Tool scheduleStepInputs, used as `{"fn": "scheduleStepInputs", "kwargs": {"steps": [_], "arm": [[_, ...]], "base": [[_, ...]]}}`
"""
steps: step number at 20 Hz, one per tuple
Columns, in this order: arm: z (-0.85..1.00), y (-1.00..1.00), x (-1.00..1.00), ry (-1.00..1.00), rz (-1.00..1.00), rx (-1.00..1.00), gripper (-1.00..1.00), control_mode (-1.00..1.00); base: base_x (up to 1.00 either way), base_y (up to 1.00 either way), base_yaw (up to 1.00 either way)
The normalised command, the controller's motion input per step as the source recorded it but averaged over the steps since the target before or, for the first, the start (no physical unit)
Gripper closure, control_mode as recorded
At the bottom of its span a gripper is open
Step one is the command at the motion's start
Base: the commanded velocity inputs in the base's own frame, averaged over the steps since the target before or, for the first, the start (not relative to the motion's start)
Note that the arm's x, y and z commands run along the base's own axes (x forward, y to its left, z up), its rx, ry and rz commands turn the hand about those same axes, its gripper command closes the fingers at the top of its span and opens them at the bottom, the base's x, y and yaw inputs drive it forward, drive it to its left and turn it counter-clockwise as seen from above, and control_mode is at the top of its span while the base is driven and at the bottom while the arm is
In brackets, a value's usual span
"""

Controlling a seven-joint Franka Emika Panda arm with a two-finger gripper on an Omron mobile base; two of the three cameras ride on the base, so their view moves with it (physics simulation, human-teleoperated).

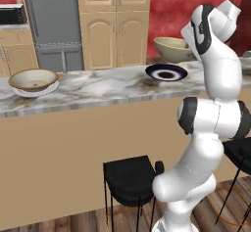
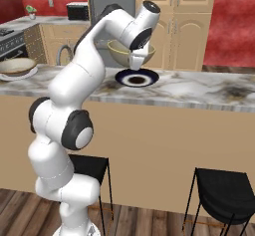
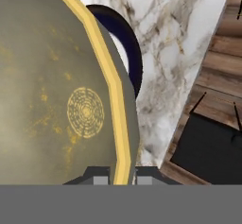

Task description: Move the bowls from the cabinet to the plates on the dining table.

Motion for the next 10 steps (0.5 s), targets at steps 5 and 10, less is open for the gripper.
{"fn": "scheduleStepInputs", "kwargs": {"steps": [5, 10], "arm": [[-0.17, 0.00, 0.35, 0.00, 0.00, 0.00, 1.00, -1.00], [-0.22, 0.00, 0.29, 0.00, 0.00, 0.00, 1.00, -1.00]], "base": [[0.00, 0.00, 0.00], [0.00, 0.00, 0.00]]}}
